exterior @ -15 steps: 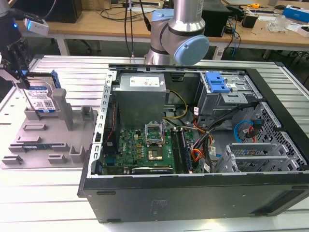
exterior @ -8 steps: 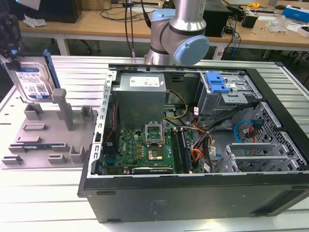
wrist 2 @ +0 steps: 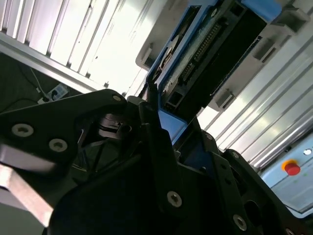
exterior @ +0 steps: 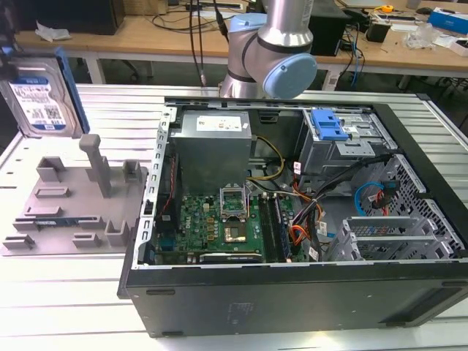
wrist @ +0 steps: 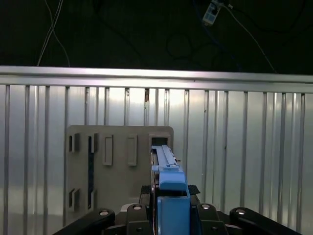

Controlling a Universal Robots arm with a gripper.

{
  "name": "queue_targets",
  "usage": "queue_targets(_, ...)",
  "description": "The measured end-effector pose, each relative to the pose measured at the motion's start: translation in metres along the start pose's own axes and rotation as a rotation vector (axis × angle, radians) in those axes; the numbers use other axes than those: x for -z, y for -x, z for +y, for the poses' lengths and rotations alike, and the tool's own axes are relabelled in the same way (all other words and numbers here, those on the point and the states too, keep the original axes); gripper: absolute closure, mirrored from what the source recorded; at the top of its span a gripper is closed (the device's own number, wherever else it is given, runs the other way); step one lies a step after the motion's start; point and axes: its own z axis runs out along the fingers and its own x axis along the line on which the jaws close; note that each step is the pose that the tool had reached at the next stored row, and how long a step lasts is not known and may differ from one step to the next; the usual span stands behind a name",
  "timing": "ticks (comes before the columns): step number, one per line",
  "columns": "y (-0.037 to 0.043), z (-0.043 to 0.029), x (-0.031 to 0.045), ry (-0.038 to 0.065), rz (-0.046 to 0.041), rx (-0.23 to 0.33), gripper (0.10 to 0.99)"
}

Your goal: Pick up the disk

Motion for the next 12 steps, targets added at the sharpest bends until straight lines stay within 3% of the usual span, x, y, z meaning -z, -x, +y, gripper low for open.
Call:
queue_targets(3,-0.0002,0.0001,0.0157,0.0,0.0,0.0,0.718)
queue_targets(6,-0.0008,0.0004,0.0436,0.0,0.0,0.0,0.718)
queue_targets(12,-0.0015,0.0007,0.0734,0.0,0.0,0.0,0.718)
